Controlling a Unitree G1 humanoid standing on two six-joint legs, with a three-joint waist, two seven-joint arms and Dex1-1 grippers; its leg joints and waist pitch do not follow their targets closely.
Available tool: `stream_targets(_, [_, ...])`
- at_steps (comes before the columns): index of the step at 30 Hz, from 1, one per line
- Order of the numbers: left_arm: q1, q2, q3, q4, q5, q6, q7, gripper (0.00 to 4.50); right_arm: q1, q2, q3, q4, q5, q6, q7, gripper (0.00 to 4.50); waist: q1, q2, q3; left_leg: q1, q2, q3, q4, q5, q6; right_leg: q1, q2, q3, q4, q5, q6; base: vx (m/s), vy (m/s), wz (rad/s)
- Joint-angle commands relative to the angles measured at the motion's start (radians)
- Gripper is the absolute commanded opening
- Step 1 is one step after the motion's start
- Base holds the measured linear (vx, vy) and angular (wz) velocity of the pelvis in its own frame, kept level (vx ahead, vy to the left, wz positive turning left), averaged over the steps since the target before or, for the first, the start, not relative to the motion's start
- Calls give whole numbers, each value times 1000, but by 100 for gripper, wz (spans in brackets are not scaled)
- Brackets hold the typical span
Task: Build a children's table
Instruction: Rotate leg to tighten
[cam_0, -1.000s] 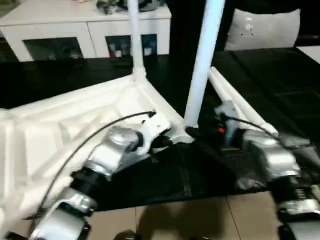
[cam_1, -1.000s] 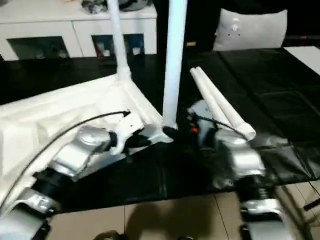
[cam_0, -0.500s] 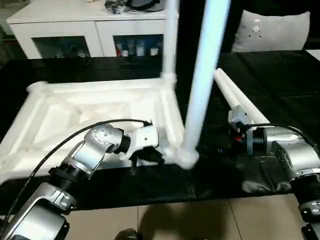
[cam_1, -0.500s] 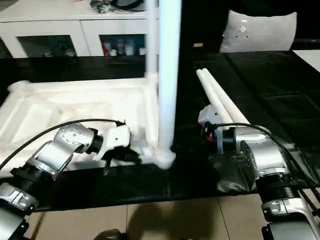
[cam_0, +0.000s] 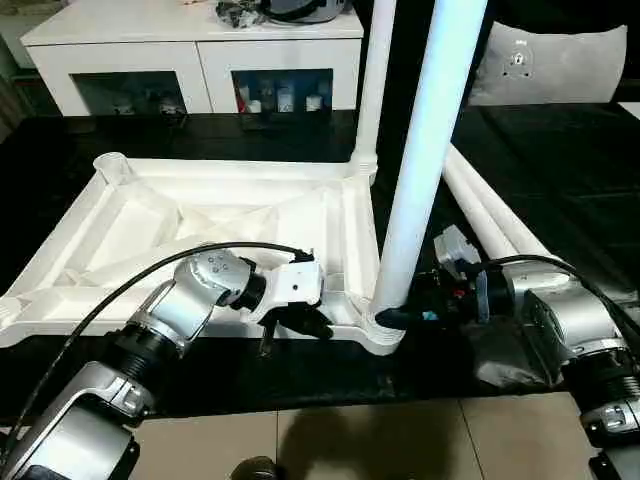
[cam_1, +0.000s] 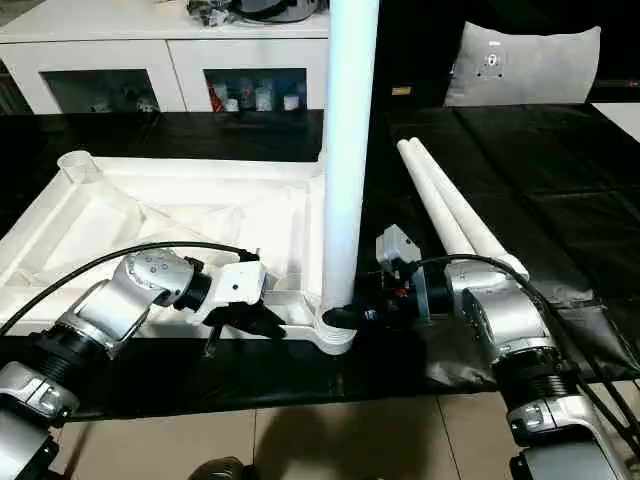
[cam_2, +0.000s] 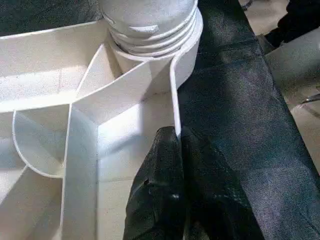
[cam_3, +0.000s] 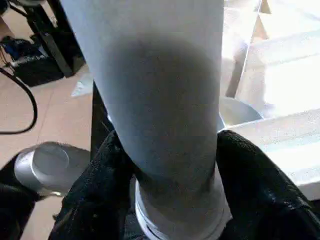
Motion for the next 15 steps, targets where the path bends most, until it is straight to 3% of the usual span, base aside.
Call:
stream_targets(1, [-16,-2,-18,-10,3,-23,-27,0,10,3,9,-21,14,13,12,229,-5,-13,-77,21,60,-16,-76,-254,61,49,-69,49,-60,-341,-192,0,0,0])
stream_targets(5, [-2,-15,11,-27,-19,37,3,0,25,19,-3,-43,33,46,-10,203,-5,-13,-77,22,60,-15,-76,-250,58,49,-68,50,-57,-330,-194,0,0,0])
stream_targets(8, [13,-47,52,-56,-19,157,111,0,23,74,-30,-55,23,126,-164,200,-10,-11,-75,20,59,-17,-79,-255,50,49,-67,49,-59,-344,-194,0,0,0])
stream_targets(12, [15,-115,103,-75,-6,297,275,0,1,149,-51,-18,-34,170,-388,198,-26,-18,-64,26,50,-21,-79,-320,13,44,-72,43,-78,-518,-136,0,0,0])
stream_targets(13, [14,-127,110,-79,-6,319,295,0,-3,161,-56,-11,-40,180,-419,198,-34,-18,-61,28,46,-23,-79,-337,9,43,-72,38,-89,-574,-110,0,0,0])
stream_targets(15, [10,-194,137,-93,-4,423,395,0,-25,229,-80,34,-73,216,-584,198,-52,-17,-60,29,44,-27,-79,-359,1,42,-71,34,-94,-604,-94,0,0,0])
